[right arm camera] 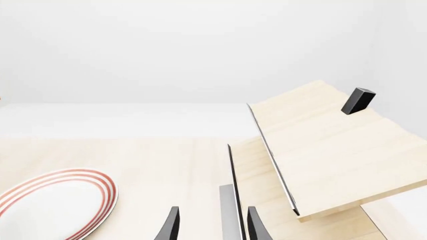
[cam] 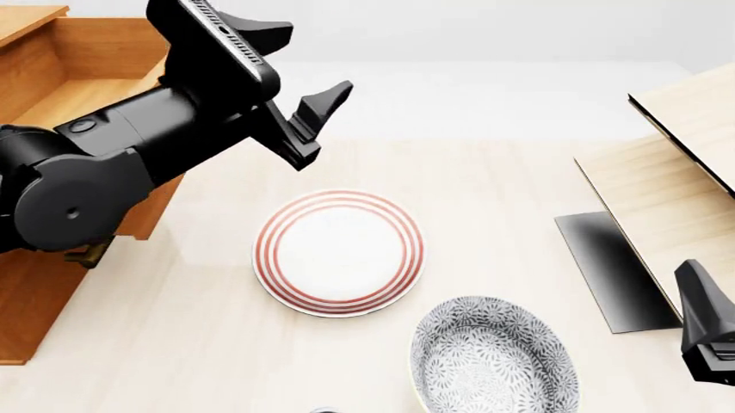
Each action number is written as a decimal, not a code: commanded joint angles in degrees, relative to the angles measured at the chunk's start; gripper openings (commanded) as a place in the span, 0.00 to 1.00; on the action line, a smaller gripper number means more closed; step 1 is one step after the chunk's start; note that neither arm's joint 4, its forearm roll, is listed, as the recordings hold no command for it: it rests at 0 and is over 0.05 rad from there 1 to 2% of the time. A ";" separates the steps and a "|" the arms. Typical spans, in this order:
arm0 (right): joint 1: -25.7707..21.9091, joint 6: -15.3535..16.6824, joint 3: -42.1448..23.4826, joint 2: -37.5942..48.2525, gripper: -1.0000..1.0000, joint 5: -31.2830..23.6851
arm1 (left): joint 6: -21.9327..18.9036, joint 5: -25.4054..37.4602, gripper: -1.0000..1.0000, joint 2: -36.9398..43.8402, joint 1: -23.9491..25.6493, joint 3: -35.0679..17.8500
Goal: Close the top drawer of the cabinet.
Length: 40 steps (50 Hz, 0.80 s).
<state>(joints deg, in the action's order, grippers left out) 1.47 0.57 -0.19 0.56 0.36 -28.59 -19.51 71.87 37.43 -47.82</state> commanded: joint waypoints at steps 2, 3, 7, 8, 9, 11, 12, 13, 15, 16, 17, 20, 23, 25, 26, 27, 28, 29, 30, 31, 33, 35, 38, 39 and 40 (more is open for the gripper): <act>0.00 0.01 0.00 0.00 1.00 0.00 | 3.36 6.90 1.00 0.71 -7.71 0.97; 0.00 -0.01 0.00 -0.02 1.00 0.00 | 2.78 7.09 1.00 1.12 -8.39 1.17; 0.00 0.01 0.00 0.00 1.00 0.00 | 2.28 8.16 1.00 2.55 -10.72 1.35; 0.00 0.00 0.00 -0.01 1.00 0.00 | 2.49 8.38 1.00 2.54 -10.89 1.41; 0.00 0.00 0.00 0.01 1.00 0.00 | 2.75 9.27 1.00 2.96 -11.34 1.24; 0.01 -0.01 0.00 0.00 1.00 0.00 | 2.58 9.84 1.00 3.22 -11.28 1.64; -0.01 0.02 0.00 -0.01 1.00 0.00 | 2.56 10.13 1.00 3.45 -11.41 1.69; -0.01 0.00 0.00 -0.01 1.00 0.00 | 2.46 10.14 1.00 3.51 -11.52 1.86; 0.00 -0.01 0.00 0.00 1.00 0.00 | 2.30 10.35 1.00 3.85 -12.31 2.16; -0.01 0.00 0.00 -0.02 1.00 0.00 | 2.23 10.23 1.00 3.80 -12.47 2.35; -0.01 0.02 0.00 -0.01 1.00 0.00 | 1.88 10.21 1.00 3.99 -13.52 2.70; 0.00 -0.01 0.00 0.00 1.00 0.00 | 1.50 10.20 1.00 4.15 -14.53 3.23; 0.00 0.01 0.00 0.00 1.00 0.00 | 2.65 11.59 1.00 5.52 -16.25 2.40; 0.00 0.00 0.00 0.00 1.00 0.00 | 2.35 10.82 1.00 6.08 -18.51 2.00; 0.00 0.00 0.00 0.00 1.00 0.00 | 2.56 11.14 1.00 6.04 -18.92 1.67; -0.01 -0.01 0.00 0.00 1.00 0.00 | 2.54 11.43 1.00 5.91 -19.14 1.45; 0.00 -0.01 0.00 -0.01 1.00 0.00 | 2.52 11.65 1.00 5.70 -19.18 1.34; 0.00 0.00 0.00 0.01 1.00 0.00 | 2.71 12.26 1.00 5.46 -19.68 0.92; 0.00 0.00 0.00 0.00 1.00 0.00 | 2.64 12.45 1.00 5.33 -19.75 0.81; 0.00 0.00 0.00 0.00 1.00 0.00 | 2.52 12.60 1.00 5.30 -20.42 0.59; -0.01 0.00 0.00 0.00 1.00 0.00 | 1.95 12.51 1.00 5.24 -21.86 0.35; 0.00 0.00 0.00 0.01 1.00 0.00 | 1.56 12.42 1.00 5.14 -23.07 0.40; 0.01 -0.01 0.00 0.00 1.00 0.00 | 1.18 12.11 1.00 5.01 -25.05 0.45; 0.00 0.00 0.00 -0.01 1.00 0.00 | 1.25 12.17 1.00 4.81 -25.54 0.42; 0.00 0.00 0.00 0.01 1.00 0.00 | 1.36 12.30 1.00 4.58 -25.92 0.41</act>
<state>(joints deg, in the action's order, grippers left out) 1.47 0.57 -0.19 0.56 0.36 -26.65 -7.90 74.45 17.84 -46.86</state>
